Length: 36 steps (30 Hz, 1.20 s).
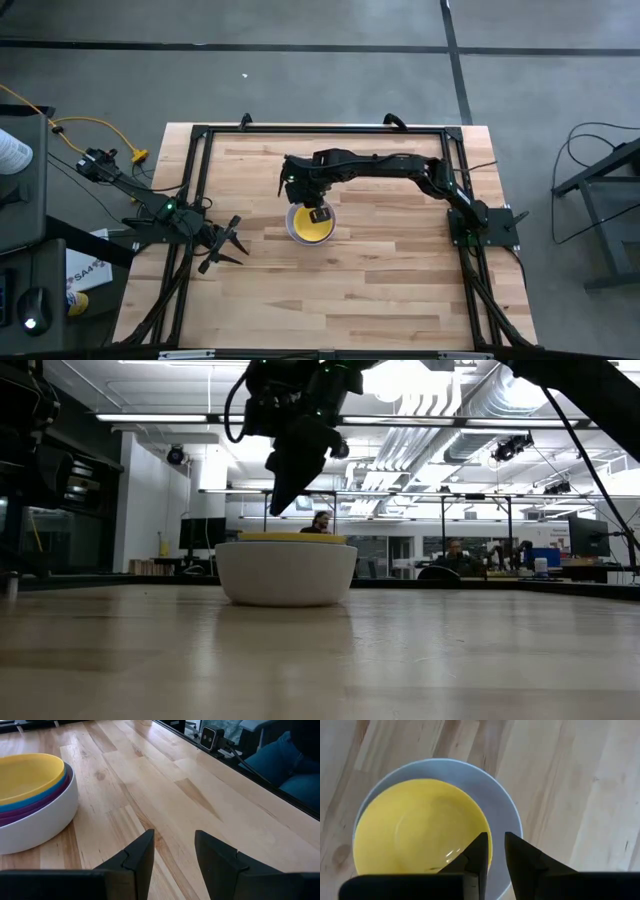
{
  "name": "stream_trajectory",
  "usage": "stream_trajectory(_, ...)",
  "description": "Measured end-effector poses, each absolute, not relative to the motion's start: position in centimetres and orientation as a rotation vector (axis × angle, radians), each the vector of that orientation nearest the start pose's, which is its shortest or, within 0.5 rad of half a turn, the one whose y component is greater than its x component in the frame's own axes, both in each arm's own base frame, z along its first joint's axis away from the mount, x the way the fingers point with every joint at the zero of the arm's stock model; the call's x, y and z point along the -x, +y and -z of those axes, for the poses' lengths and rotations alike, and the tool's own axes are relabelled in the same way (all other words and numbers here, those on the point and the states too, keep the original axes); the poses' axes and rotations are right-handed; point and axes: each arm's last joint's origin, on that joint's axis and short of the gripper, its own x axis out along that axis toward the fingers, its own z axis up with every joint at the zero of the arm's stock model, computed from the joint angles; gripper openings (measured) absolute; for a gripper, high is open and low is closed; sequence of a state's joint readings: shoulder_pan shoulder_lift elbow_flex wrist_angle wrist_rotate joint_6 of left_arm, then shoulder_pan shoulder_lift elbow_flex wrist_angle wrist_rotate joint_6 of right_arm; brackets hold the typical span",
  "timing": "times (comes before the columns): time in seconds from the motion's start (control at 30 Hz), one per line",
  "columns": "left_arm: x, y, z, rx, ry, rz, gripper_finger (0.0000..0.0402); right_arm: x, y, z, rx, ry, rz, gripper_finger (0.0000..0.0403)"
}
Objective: Nest bowls inside each other
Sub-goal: Stack the yellow bowl into the blue bowl, then return to Home Position
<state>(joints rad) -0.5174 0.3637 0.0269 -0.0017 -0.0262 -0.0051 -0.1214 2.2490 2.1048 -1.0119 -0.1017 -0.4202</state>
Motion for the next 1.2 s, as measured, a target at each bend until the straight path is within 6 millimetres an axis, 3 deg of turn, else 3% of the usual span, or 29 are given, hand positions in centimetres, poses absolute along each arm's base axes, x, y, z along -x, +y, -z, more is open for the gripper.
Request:
stream_trajectory(0.23, -10.1, -5.6, -14.1, -0.087, 0.331, 0.485, 0.0141, -48.2, -4.0, -24.9, 0.272, 1.040, -0.218, 0.0057)
stream_trajectory(0.47, -10.1, -5.6, -14.1, -0.087, 0.331, 0.485, 0.0141, -47.9, -0.2, -26.2, 0.149, 1.031, -0.143, 0.0057)
stream_trajectory(0.8, -10.1, -5.6, -14.1, -0.087, 0.331, 0.485, 0.0141, -44.2, 5.3, -28.8, 0.059, 1.175, 0.061, 0.0057)
stream_trajectory(0.97, -10.1, -5.6, -14.1, -0.087, 0.331, 0.485, 0.0141, -42.7, 6.9, -29.1, -0.016, 1.234, 0.101, 0.0057)
stream_trajectory(1.2, -10.1, -5.7, -14.1, -0.087, 0.330, 0.486, 0.0141, -40.5, 8.3, -28.1, -0.088, 1.151, 0.066, 0.0057)
